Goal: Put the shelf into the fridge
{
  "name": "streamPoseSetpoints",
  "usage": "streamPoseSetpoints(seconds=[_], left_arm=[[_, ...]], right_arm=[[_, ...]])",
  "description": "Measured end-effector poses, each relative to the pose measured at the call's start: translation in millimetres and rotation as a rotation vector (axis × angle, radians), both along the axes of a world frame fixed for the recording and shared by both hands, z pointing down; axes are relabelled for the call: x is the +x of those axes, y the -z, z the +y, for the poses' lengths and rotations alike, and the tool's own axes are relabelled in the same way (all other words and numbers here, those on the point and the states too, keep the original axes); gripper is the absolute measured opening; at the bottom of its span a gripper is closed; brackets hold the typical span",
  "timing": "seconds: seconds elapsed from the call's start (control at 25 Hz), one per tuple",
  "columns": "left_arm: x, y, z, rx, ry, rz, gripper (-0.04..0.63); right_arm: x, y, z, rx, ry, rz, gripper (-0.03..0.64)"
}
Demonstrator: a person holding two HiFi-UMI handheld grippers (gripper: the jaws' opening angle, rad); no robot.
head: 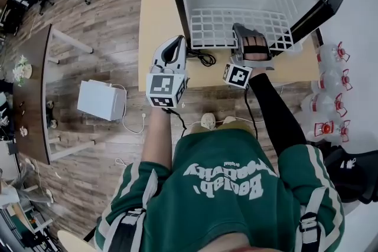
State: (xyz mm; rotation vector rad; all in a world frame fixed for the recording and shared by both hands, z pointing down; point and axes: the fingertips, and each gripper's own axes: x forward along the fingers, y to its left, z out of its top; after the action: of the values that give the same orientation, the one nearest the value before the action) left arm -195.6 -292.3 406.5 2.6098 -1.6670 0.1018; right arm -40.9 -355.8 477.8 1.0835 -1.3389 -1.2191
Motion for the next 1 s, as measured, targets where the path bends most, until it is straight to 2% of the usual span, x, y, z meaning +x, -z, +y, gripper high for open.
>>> streamPoseSetpoints(seconds=[0.36,0.52,0.64,1.0], left_arm=[[7,-3,-4,-0.009,-0.009,0.002,-0.006],[11,-3,-5,-0.012,-0.018,0.005,-0.006],[13,-4,-6,-0.014,-0.023,0.005,-0.006],[22,-3,-9,-0.010,-0.034,0.021,-0.006]], right_arm=[[-1,-8,-7,-0.011,0.012,-0.045,0.091],[-2,-4,-9,-0.014,0.020,-0.037,0.079],[-2,5,-11,-0.004,0.021,-0.007,0.028],[-1,8,-23,-0.012,0.016,0.027,0.029]])
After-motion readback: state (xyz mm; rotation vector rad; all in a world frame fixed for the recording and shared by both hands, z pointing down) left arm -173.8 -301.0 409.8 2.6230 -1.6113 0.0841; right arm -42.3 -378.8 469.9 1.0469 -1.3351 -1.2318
